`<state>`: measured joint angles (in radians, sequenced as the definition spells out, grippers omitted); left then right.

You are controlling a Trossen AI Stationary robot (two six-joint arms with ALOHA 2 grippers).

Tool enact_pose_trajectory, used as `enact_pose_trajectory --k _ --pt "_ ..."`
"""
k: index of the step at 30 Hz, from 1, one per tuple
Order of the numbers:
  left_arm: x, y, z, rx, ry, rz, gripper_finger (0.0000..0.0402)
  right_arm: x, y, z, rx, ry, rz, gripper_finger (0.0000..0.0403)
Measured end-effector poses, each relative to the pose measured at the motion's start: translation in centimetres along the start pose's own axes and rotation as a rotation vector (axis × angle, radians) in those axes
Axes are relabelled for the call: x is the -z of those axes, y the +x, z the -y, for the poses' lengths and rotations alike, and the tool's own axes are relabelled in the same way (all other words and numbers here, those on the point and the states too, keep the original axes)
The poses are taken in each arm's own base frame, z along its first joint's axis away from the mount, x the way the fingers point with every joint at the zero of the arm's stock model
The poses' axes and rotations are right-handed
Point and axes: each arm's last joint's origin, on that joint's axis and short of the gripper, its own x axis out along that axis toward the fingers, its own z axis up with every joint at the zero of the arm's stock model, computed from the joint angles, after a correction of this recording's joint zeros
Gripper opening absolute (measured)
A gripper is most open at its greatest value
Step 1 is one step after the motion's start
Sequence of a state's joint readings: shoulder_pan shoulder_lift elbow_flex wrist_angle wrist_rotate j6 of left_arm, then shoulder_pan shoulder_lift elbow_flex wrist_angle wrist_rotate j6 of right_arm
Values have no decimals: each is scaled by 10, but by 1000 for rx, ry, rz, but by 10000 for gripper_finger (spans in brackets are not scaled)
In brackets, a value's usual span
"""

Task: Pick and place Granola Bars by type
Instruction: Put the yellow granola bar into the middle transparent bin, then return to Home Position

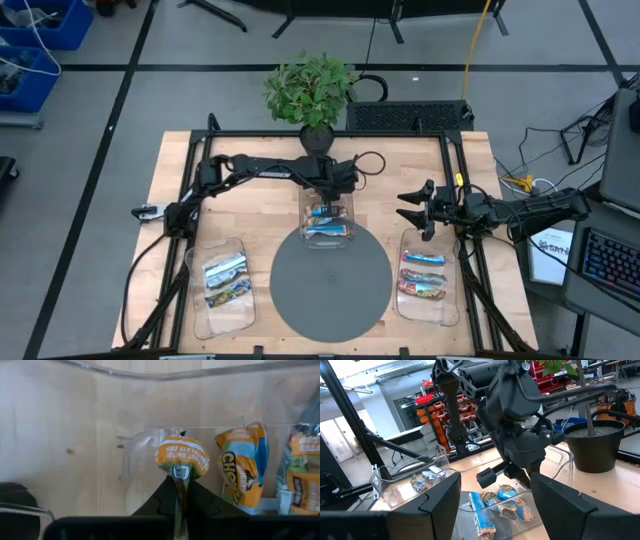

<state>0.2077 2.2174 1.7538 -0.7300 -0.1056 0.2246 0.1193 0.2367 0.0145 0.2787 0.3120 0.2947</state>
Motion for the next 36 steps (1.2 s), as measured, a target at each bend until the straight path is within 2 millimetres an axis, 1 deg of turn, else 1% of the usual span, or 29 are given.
enact_pose_trajectory --k 4,10,12,16,21,26,28,31,34,36 --pt "-2 -9 -3 -6 -24 30 84 0 0 0 0 0 0 233" --pt "-8 -42 -8 -27 -60 110 192 0 0 0 0 0 0 233" --pt "-9 -56 -7 -24 -75 138 225 0 0 0 0 0 0 233" --pt "-11 -92 -3 -15 -107 201 289 0 0 0 0 0 0 233" --pt "-11 -138 6 8 -123 302 350 0 0 0 0 0 0 233" --pt "-5 -176 17 43 -144 372 391 0 0 0 0 0 0 233" --pt "-3 -190 22 92 -145 403 397 0 0 0 0 0 0 233" --pt "-1 -209 28 142 -153 453 391 0 0 0 0 0 0 233" --pt "1 -223 32 160 -179 500 382 0 0 0 0 0 -1 233" --pt "-1 -228 34 167 -190 536 377 0 0 0 0 0 0 233"
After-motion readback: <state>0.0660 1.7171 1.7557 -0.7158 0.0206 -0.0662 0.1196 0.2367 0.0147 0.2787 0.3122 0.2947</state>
